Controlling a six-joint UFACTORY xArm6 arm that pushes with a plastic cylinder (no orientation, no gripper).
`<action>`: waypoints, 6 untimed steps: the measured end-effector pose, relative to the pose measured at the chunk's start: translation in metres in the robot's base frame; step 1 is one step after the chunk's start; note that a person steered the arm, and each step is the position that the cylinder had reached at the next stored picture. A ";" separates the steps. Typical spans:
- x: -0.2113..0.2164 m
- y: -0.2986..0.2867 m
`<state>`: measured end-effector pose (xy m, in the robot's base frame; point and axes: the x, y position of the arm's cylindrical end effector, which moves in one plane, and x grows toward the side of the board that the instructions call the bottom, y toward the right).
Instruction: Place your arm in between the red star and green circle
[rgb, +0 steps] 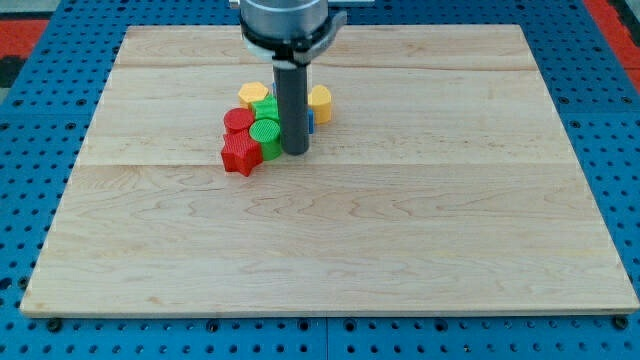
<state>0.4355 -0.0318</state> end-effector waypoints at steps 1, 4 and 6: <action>0.046 -0.012; -0.005 -0.058; -0.043 -0.059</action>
